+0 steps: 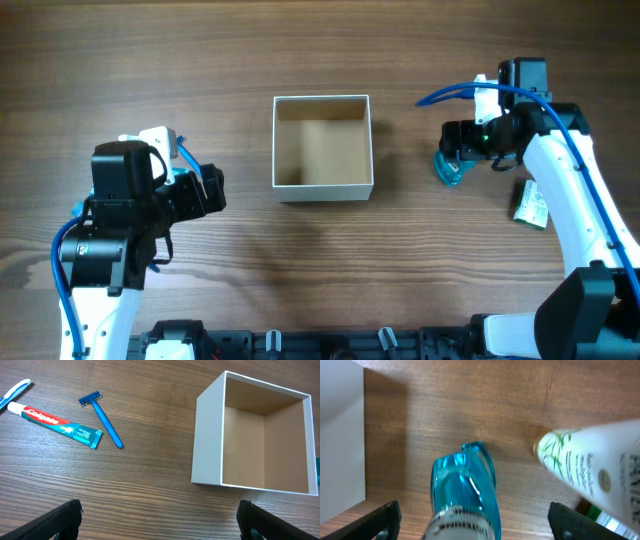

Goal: Pack container
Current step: 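Reach the right gripper down and grasp the blue Listerine bottle, then carry the Listerine bottle with the right gripper into the box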

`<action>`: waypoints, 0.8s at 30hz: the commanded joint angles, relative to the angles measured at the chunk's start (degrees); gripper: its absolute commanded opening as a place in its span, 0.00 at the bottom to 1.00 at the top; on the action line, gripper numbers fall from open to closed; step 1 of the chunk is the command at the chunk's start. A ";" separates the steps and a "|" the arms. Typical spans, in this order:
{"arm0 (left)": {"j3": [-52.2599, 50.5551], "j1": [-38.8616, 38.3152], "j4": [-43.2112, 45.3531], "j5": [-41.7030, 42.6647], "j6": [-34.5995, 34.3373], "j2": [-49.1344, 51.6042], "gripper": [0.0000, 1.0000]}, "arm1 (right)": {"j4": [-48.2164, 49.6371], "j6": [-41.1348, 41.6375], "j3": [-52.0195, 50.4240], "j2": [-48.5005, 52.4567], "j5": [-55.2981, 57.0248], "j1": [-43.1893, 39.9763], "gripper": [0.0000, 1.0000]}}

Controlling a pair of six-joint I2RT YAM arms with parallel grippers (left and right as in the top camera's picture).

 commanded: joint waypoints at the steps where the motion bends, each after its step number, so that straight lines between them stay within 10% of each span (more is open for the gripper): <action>1: 1.29 -0.42 0.17 1.92 -0.50 0.02 1.00 | 1.09 -0.59 1.16 0.85 0.33 -0.02 0.89; 24: 1.29 -0.42 0.22 1.92 -0.48 0.02 1.00 | 2.14 -0.57 -2.78 1.49 -3.32 0.04 0.62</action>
